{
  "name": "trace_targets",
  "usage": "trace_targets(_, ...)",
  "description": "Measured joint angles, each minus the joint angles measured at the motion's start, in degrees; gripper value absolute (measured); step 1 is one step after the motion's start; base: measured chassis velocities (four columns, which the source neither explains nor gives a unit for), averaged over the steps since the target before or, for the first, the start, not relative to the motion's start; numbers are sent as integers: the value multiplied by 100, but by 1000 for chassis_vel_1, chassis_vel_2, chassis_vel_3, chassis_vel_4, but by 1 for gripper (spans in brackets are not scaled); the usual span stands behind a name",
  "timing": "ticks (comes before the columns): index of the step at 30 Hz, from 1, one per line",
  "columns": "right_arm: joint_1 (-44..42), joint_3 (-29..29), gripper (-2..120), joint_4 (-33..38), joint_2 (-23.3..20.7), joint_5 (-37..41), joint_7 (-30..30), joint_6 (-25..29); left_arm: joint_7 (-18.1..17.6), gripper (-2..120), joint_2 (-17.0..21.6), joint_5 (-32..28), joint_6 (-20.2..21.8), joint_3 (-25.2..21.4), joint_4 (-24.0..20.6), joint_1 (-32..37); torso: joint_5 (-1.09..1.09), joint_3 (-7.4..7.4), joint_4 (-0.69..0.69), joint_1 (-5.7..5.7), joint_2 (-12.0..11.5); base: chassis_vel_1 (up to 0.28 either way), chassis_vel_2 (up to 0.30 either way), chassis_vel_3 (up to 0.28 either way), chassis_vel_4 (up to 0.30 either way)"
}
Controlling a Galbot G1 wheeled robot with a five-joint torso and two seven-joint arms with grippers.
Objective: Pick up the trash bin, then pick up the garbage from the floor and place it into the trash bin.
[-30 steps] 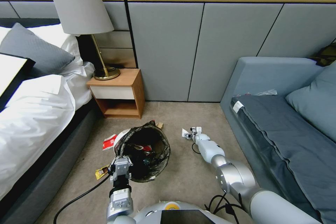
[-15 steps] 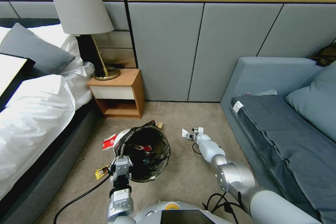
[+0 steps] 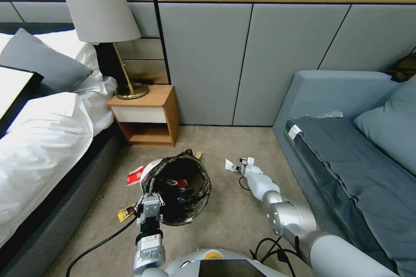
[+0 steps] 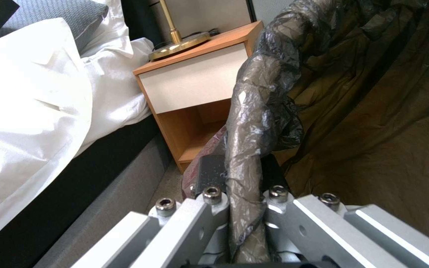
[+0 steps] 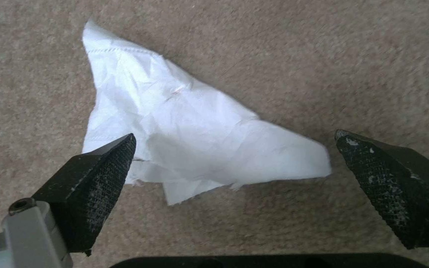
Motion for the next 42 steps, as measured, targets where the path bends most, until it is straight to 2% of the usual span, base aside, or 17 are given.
trace_targets(14, 104, 488, 99, -89, -55, 3, -45, -29, -14, 0, 31, 25, -11, 8, -3, 32, 0, 0, 0, 0, 0, 0, 0, 0, 0)
trace_targets(18, 97, 550, 88, -108, -77, 0, -77, -19, -19, 0, 40, 29, -13, 15, -6, 38, 0, 0, 0, 0, 0, 0, 0, 0, 0)
trace_targets(19, 91, 580, 82, -140, -77, -29, -87, -8, -21, 0, 43, 30, -14, 16, -6, 39, 0, 0, 0, 0, 0, 0, 0, 0, 0)
trace_targets(20, 91, 580, 82, -140, -77, -29, -87, -8, -21, 0, 43, 30, -14, 16, -6, 39, 0, 0, 0, 0, 0, 0, 0, 0, 0)
trace_targets(23, 52, 642, 68, -147, -76, -68, -110, 22, -24, 0, 45, 30, -16, 17, -6, 38, -2, 0, -2, 0, 0, 0, 0, 0, 0)
trace_targets(24, 52, 642, 68, -147, -76, -68, -110, 22, -24, 0, 45, 30, -16, 17, -6, 38, -2, 0, -2, 0, 0, 0, 0, 0, 0)
trace_targets(25, 50, 671, 62, -151, -72, -81, -110, 25, -25, 0, 49, 30, -17, 19, -6, 37, -3, 0, -3, 0, 0, 0, 0, 0, 0)
trace_targets(28, 50, 723, 57, -175, -60, -105, -109, 35, -26, 0, 51, 30, -18, 26, -6, 32, -2, 0, -1, 0, 0, 0, 0, 0, 0)
trace_targets(39, -1, 942, 58, -176, -80, -137, -140, 43, -32, 0, 57, 30, -22, 34, -1, 43, 0, -1, 3, -1, 1, 0, 0, 0, 0)
trace_targets(41, -2, 1023, 65, -180, -92, -144, -155, 43, -35, 0, 62, 33, -32, 36, -15, 57, 3, -2, 6, -1, 1, 0, 0, 0, 0)
trace_targets(42, -2, 1023, 65, -180, -92, -144, -155, 43, -35, 0, 62, 33, -32, 36, -15, 57, 3, -2, 6, -1, 1, 0, 0, 0, 0)
